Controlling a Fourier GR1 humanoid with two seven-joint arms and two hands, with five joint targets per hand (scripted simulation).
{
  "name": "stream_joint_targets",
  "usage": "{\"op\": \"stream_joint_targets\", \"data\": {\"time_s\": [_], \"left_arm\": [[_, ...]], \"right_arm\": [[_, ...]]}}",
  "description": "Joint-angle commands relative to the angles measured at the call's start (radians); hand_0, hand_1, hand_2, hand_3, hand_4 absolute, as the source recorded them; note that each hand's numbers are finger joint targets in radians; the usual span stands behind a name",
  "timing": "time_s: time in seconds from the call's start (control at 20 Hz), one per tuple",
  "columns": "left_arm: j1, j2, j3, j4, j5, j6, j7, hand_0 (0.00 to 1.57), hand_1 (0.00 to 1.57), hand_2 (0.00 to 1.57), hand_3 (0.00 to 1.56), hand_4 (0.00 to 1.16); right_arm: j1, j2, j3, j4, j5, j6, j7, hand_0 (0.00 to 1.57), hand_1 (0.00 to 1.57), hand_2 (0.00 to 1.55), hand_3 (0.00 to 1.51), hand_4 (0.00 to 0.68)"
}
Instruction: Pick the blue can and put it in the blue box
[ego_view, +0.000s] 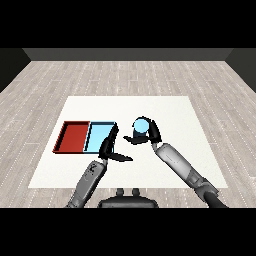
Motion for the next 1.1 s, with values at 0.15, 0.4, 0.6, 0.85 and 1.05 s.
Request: {"op": "stream_joint_targets", "data": {"time_s": [0.15, 0.4, 0.6, 0.85, 1.05], "left_arm": [[0.007, 0.000, -0.015, -0.003, -0.005, 0.013, 0.014, 0.00, 0.00, 0.00, 0.00, 0.00], [-0.092, 0.000, -0.023, 0.131, 0.044, 0.069, -0.014, 0.00, 0.00, 0.00, 0.00, 0.00], [-0.030, 0.000, -0.116, 0.130, 0.052, 0.127, -0.037, 0.00, 0.00, 0.00, 0.00, 0.00], [-0.114, 0.000, -0.040, 0.146, 0.042, 0.103, 0.030, 0.00, 0.00, 0.00, 0.00, 0.00], [-0.143, 0.000, -0.047, 0.223, 0.082, 0.086, -0.008, 0.00, 0.00, 0.00, 0.00, 0.00]], "right_arm": [[0.034, 0.075, -0.052, -0.058, 0.154, 0.056, 0.115, 1.49, 1.49, 1.46, 1.39, 0.576], [0.031, 0.100, -0.101, -0.091, 0.192, 0.122, 0.143, 1.47, 1.47, 1.45, 1.38, 0.596], [0.003, 0.175, -0.111, -0.039, 0.245, 0.135, 0.157, 1.49, 1.49, 1.46, 1.39, 0.581], [0.079, 0.226, -0.157, -0.037, 0.296, 0.212, 0.104, 1.48, 1.48, 1.45, 1.38, 0.581], [0.123, 0.248, -0.185, -0.069, 0.348, 0.241, 0.097, 1.49, 1.49, 1.46, 1.38, 0.570]]}}
